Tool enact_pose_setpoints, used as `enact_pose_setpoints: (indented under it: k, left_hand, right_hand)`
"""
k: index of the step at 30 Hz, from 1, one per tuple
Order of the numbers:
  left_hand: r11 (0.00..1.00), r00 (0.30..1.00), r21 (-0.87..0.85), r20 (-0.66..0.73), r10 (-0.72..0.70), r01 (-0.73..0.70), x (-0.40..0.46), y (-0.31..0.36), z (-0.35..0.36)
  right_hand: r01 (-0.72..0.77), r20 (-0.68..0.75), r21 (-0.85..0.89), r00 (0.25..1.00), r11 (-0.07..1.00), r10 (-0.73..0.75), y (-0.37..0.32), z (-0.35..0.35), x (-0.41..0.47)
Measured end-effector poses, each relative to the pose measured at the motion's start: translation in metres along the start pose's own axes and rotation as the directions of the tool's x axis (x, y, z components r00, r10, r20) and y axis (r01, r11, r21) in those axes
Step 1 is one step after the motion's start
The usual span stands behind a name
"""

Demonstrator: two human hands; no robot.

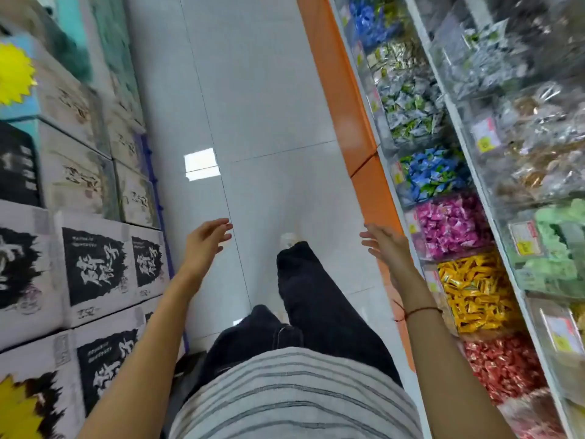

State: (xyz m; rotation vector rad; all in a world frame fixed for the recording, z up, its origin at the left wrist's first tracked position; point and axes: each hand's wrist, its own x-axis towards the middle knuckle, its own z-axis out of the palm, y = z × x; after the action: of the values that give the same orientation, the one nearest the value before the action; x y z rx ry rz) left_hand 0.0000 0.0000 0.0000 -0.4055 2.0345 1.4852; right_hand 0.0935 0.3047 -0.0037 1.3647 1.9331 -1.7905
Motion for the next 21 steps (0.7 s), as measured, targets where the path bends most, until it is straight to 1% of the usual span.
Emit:
enact_pose_setpoints:
  k: [4,7,10,13,15,21]
  left_hand:
    - [0.998,0.995,-0.064,-0.102,-0.008,0.001,0.046,0.04,-0.006]
    - [0.996,0.988,-0.088,-0.152,-0.019,0.005,0.081,0.07,-0.011]
    - [0.992,0.978,-0.118,-0.2,-0.058,0.035,0.12,0.096,-0.017]
    - [0.99,0.971,-0.132,-0.225,-0.075,0.046,0.165,0.123,-0.021]
    - [0.991,0.97,-0.125,-0.231,-0.073,0.045,0.198,0.144,-0.025]
    - [0.987,0.972,-0.153,-0.22,-0.087,0.054,0.311,0.229,-0.05]
  right_hand:
    - [0.03,0.05,-0.042,0.998,0.999,-0.027,-0.077,0.021,0.06]
    - [0.058,0.103,-0.093,0.994,0.994,-0.048,-0.134,0.04,0.108]
    - [0.065,0.161,-0.139,0.986,0.988,-0.042,-0.179,0.06,0.155]
    - [0.068,0.182,-0.163,0.983,0.984,-0.038,-0.219,0.084,0.199]
    - [0.065,0.173,-0.168,0.984,0.984,-0.036,-0.245,0.099,0.226]
    - [0.047,0.157,-0.169,0.987,0.985,-0.02,-0.328,0.144,0.293]
